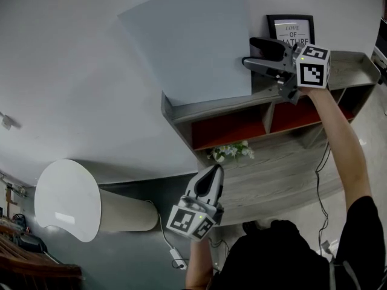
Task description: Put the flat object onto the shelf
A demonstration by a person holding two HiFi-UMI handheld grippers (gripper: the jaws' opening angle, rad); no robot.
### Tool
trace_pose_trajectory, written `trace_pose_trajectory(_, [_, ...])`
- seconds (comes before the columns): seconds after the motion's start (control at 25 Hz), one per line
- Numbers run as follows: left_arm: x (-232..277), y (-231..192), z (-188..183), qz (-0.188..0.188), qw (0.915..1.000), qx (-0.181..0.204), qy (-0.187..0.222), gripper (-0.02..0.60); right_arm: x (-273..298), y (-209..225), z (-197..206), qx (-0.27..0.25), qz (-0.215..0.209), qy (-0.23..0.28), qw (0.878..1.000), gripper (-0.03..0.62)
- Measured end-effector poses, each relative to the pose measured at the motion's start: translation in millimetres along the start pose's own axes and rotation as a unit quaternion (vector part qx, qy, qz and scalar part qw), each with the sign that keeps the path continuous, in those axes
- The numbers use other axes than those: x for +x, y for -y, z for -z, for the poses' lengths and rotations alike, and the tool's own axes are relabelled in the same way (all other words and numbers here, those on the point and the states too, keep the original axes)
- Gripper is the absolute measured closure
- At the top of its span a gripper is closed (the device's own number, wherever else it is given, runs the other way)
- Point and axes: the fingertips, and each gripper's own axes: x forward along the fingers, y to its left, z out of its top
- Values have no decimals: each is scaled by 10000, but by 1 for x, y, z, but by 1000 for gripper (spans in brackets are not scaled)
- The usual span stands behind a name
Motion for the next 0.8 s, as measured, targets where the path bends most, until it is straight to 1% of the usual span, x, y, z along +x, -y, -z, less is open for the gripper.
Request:
trace_pose_trajectory(0.4, [0, 14, 7, 29, 10000, -6, -93, 568, -20, -17, 0, -52, 75, 40, 10000, 263])
trace_pose_trajectory(0.8, [7, 51, 14, 39, 9999, 9, -154, 568, -57, -51, 6, -29, -19, 79, 10000, 263])
